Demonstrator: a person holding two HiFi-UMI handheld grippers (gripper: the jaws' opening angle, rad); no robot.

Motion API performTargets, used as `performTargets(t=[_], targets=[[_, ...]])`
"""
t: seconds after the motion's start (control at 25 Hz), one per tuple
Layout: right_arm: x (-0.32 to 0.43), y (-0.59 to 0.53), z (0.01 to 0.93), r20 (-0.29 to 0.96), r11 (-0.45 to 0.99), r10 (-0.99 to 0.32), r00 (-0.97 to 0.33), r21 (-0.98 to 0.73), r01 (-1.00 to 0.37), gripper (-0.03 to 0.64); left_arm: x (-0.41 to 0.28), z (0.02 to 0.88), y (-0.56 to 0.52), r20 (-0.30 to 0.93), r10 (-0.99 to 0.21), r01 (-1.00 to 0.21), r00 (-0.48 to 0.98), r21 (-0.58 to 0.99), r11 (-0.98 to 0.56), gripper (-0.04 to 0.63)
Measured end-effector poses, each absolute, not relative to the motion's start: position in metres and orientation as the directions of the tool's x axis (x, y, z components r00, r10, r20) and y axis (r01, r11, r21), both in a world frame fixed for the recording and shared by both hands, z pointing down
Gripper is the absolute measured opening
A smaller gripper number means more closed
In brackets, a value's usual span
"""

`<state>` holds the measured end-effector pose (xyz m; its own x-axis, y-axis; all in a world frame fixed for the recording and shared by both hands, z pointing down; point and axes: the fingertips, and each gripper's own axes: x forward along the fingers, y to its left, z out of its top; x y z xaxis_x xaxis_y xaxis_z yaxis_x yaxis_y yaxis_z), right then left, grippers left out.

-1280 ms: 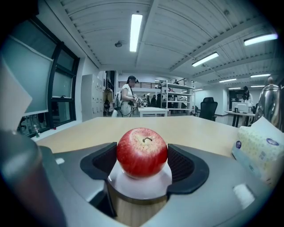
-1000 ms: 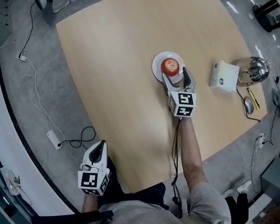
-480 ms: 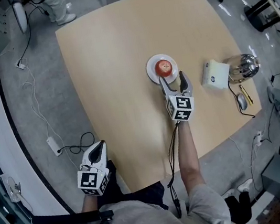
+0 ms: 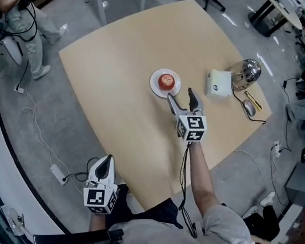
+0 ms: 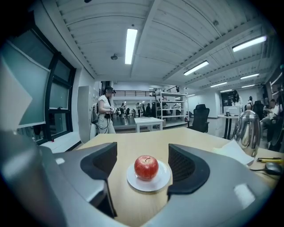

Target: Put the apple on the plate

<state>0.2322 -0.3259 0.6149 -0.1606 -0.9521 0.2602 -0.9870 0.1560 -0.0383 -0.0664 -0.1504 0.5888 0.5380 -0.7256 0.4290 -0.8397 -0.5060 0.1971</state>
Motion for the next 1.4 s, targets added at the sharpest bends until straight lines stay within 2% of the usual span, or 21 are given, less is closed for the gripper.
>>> performTargets(t=[0.8,1.4], targets=[[0.236,-0.234,0.538,0.204,0.056,-0.976,-0.075,-0.095,-0.994,0.308,-0.065,0.519,-0.155,0.286,-0.708,-0.76,0.646,0.152,-0.632,0.018],[0.256,-0.139,0.525,0.193,-0.064,-0.98,0.038,-0.128,-0.99,0.268,-0.017,0.506,-0.143,0.232,-0.602,-0.639,0.764,0.138,-0.757,0.018]])
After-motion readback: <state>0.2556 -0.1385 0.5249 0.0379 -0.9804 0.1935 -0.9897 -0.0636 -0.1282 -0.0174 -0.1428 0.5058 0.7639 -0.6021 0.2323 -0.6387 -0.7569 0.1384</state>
